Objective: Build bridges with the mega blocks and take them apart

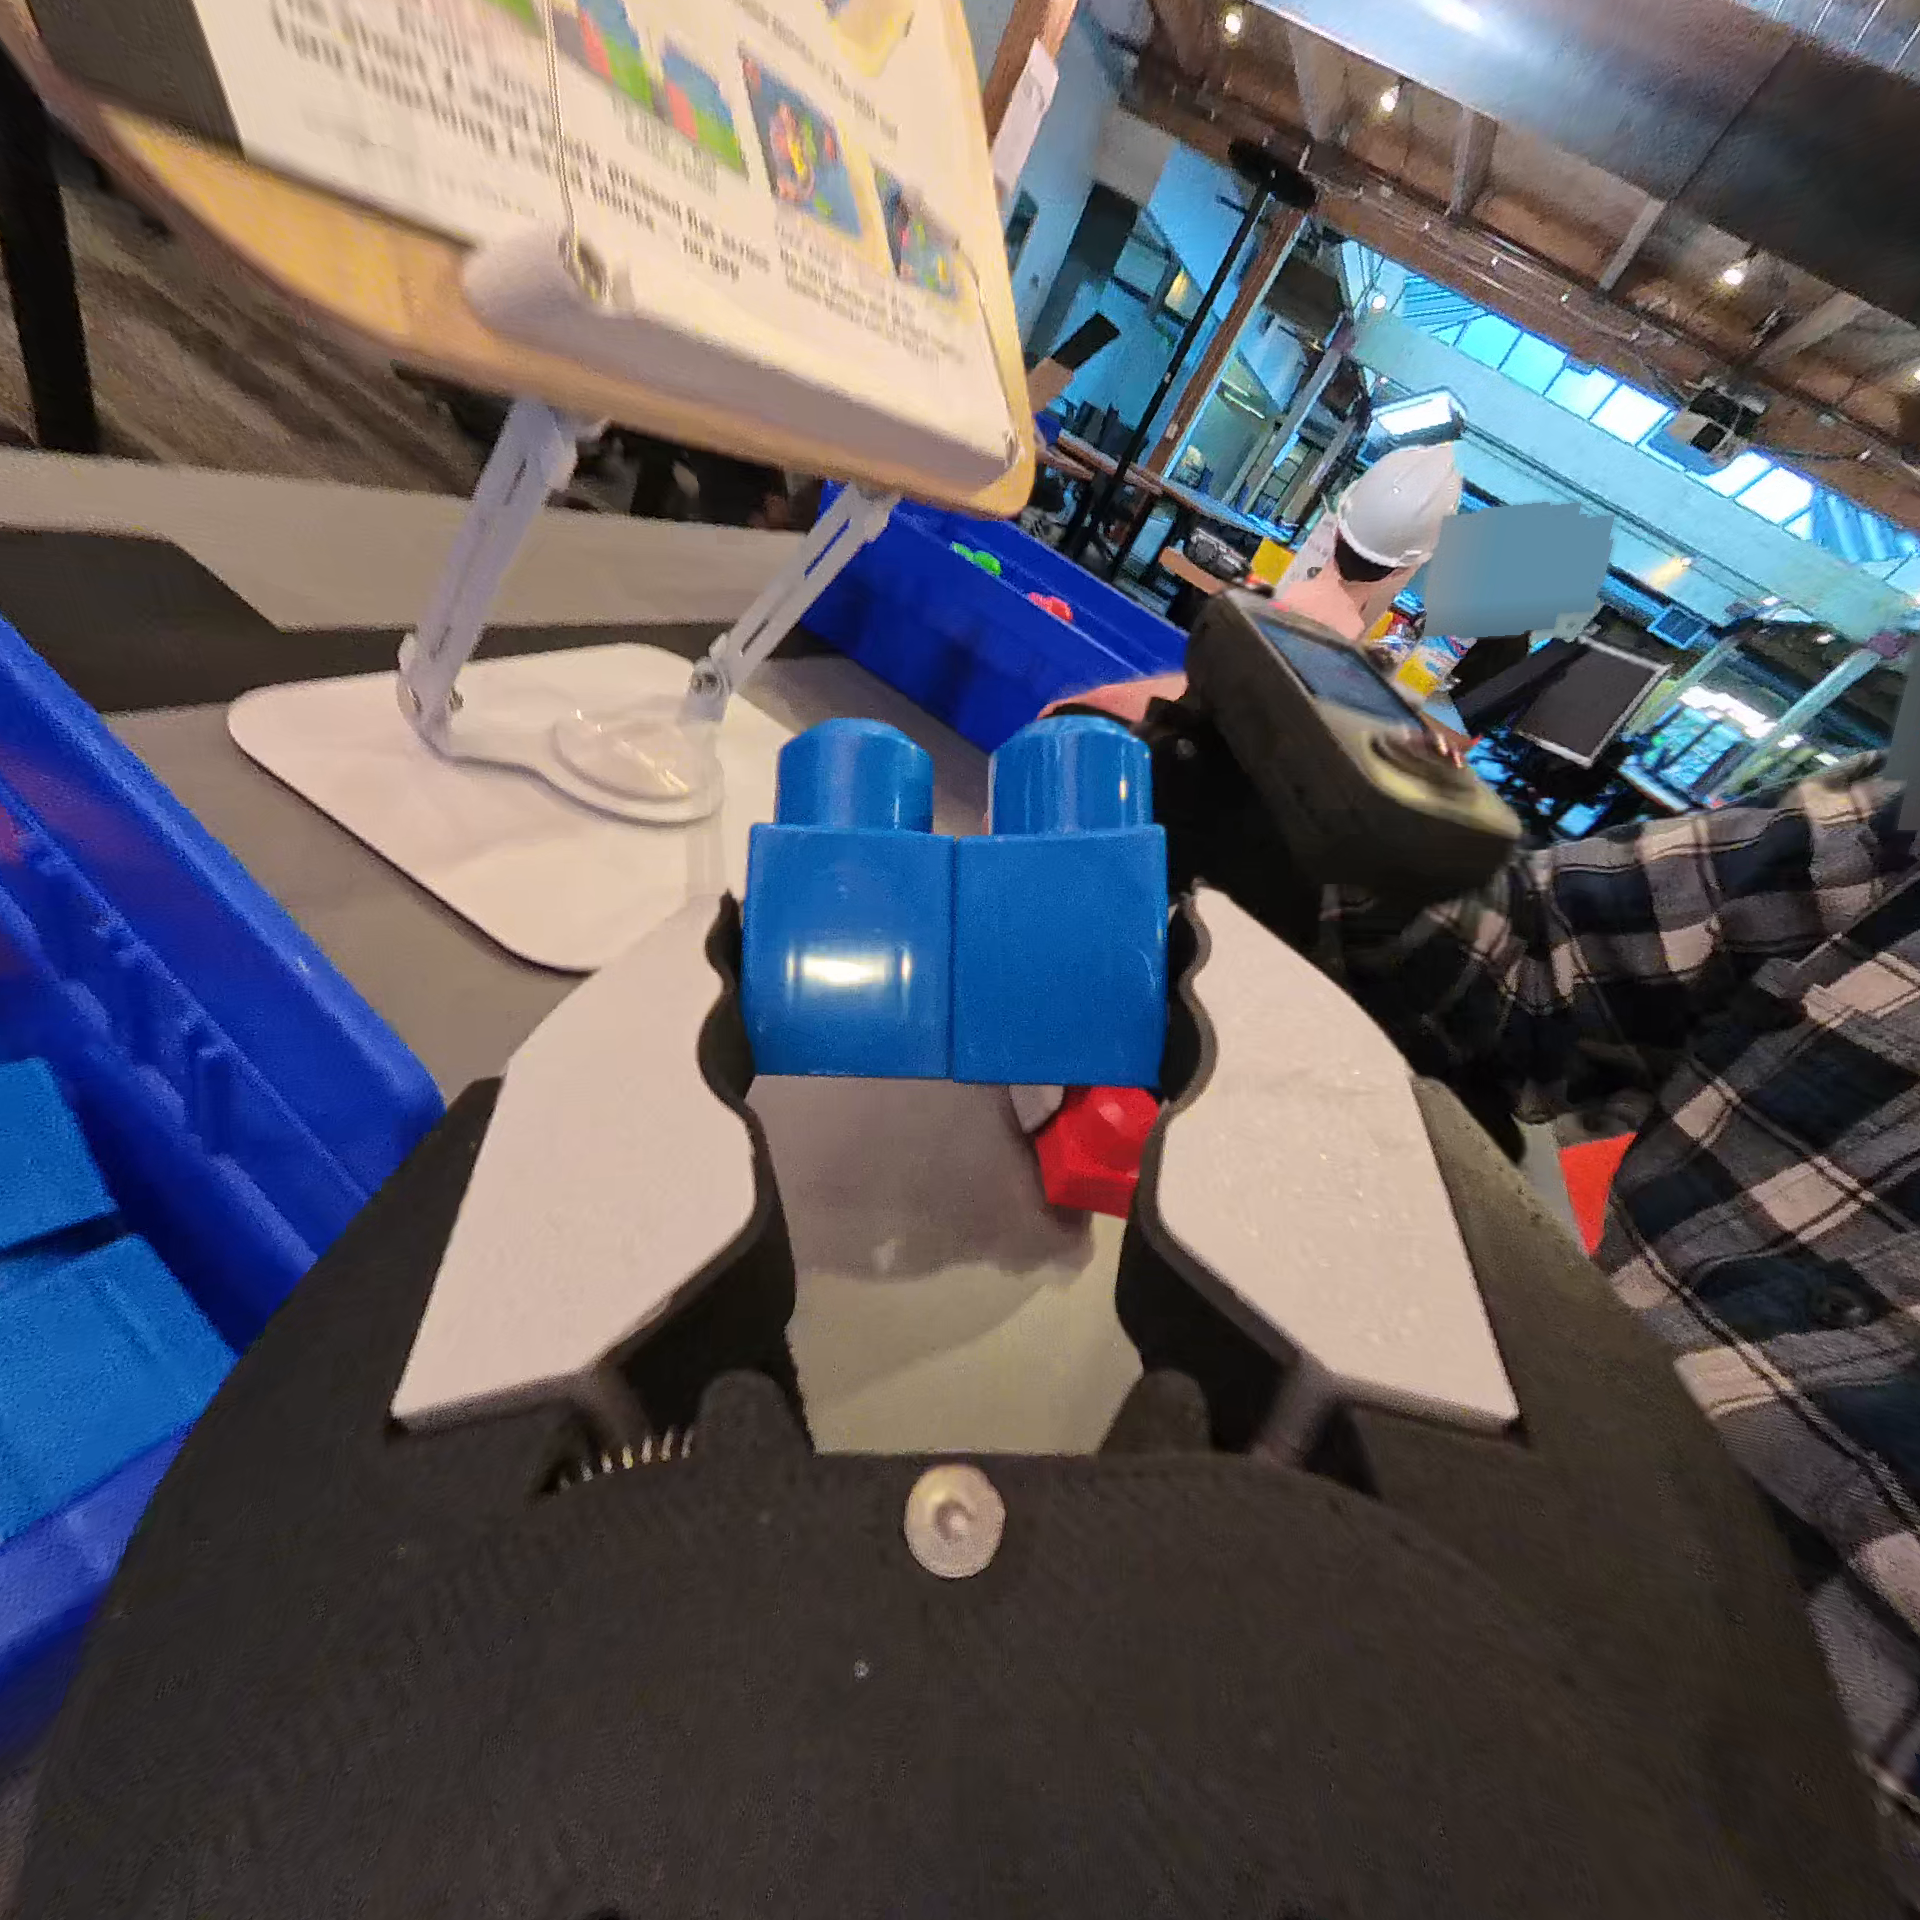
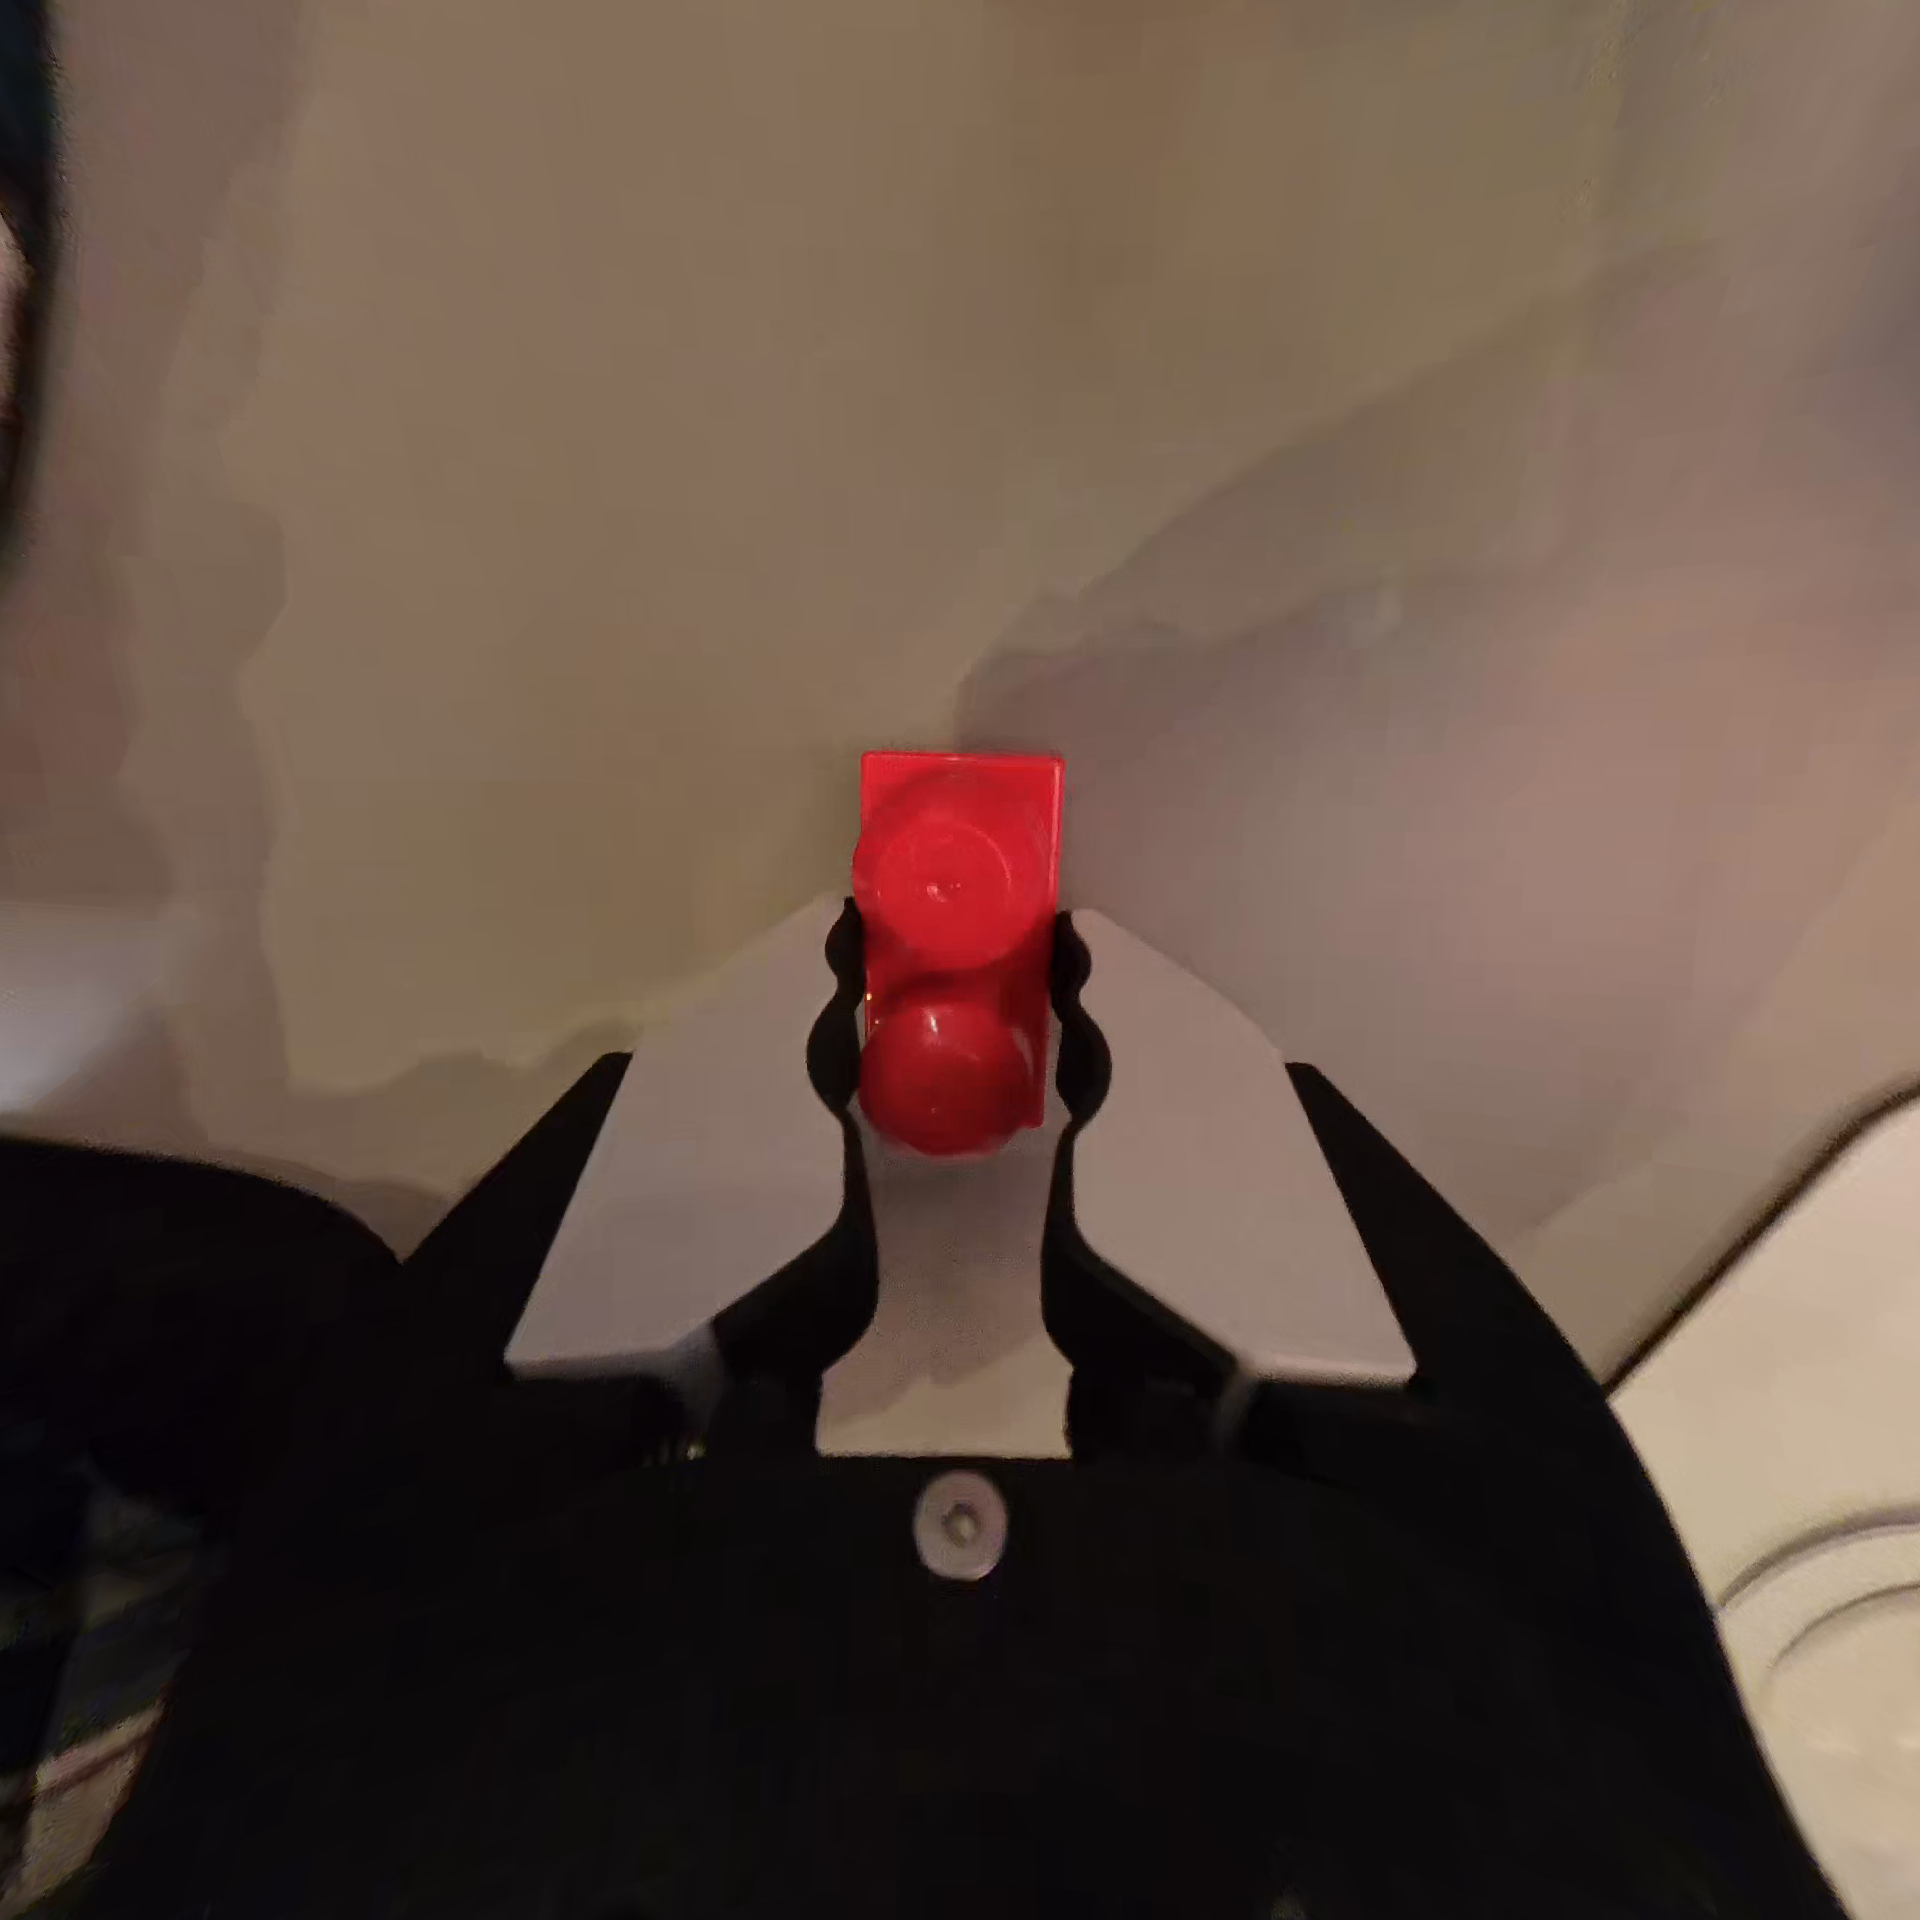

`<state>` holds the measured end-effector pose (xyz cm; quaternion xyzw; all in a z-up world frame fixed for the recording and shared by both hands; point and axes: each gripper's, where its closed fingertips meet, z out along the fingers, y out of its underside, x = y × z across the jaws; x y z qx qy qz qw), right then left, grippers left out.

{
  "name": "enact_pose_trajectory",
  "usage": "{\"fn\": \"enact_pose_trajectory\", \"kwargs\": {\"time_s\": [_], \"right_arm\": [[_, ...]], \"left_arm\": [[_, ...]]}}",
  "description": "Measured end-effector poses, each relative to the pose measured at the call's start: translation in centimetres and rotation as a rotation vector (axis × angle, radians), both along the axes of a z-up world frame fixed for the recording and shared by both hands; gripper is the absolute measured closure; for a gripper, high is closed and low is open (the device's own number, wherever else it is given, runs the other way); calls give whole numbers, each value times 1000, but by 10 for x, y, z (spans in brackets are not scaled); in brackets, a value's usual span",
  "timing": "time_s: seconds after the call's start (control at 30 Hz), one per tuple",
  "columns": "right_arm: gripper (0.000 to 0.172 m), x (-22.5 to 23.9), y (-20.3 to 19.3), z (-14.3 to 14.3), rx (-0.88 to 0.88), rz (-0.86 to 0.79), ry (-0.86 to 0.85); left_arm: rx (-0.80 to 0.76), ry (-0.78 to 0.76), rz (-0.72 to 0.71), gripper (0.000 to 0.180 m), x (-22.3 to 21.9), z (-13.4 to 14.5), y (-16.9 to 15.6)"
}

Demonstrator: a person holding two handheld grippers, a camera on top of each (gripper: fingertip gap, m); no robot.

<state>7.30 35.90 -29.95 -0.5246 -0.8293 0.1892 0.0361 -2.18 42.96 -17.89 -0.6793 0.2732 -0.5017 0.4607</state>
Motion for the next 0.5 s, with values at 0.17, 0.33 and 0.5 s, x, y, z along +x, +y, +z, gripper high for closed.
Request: {"fn": "enact_pose_trajectory", "kwargs": {"time_s": [0.17,0.33,0.5], "right_arm": [[137,-41,42,89,-226,-359,458],[137,-49,76,185,-717,-638,929],[138,-47,80,206,-1019,-667,1031]], "left_arm": [[299,272,136,104,-8,29,4],[705,693,227,104,1,64,2],[894,899,273,104,18,79,2]]}}
